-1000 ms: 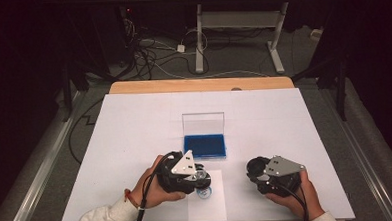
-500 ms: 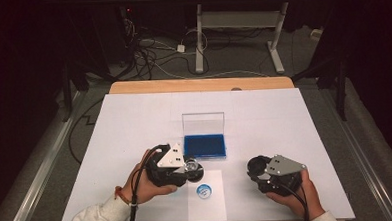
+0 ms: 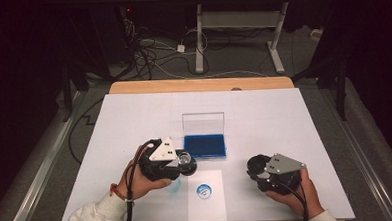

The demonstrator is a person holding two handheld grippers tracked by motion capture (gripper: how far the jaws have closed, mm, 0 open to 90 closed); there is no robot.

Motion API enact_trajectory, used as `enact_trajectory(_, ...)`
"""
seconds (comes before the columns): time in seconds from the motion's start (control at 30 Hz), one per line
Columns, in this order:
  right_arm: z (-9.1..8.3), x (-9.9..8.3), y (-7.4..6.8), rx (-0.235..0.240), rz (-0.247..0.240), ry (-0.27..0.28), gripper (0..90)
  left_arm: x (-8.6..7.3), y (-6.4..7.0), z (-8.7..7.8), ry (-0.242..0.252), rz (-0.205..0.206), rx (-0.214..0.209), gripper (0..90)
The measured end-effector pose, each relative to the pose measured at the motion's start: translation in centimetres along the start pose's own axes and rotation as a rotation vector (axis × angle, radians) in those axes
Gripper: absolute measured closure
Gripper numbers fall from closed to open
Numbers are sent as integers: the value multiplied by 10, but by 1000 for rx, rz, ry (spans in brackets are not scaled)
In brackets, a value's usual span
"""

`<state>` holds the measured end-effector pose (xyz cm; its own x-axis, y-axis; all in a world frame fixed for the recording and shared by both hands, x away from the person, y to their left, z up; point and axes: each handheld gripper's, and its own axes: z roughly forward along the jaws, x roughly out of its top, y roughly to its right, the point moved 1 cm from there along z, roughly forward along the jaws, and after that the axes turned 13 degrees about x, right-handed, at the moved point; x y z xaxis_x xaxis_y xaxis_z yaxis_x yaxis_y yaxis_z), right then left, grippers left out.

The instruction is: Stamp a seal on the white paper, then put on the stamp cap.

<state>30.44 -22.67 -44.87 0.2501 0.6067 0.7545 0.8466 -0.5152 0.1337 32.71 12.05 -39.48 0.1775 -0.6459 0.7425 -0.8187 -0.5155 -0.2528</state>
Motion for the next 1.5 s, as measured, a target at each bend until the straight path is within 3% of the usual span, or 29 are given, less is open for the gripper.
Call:
enact_trajectory(0.9, 14, 9, 2, 35, -9, 1, 390, -20, -28, -27, 28, -104, 80, 547)
enact_trajectory(1.2, 16, 8, 4, 43, -7, 3, 389, -24, -35, -25, 21, -122, 106, 548)
enact_trajectory(1.5, 27, 14, 9, 73, 12, 20, 389, -16, -36, -16, 30, -127, 89, 547)
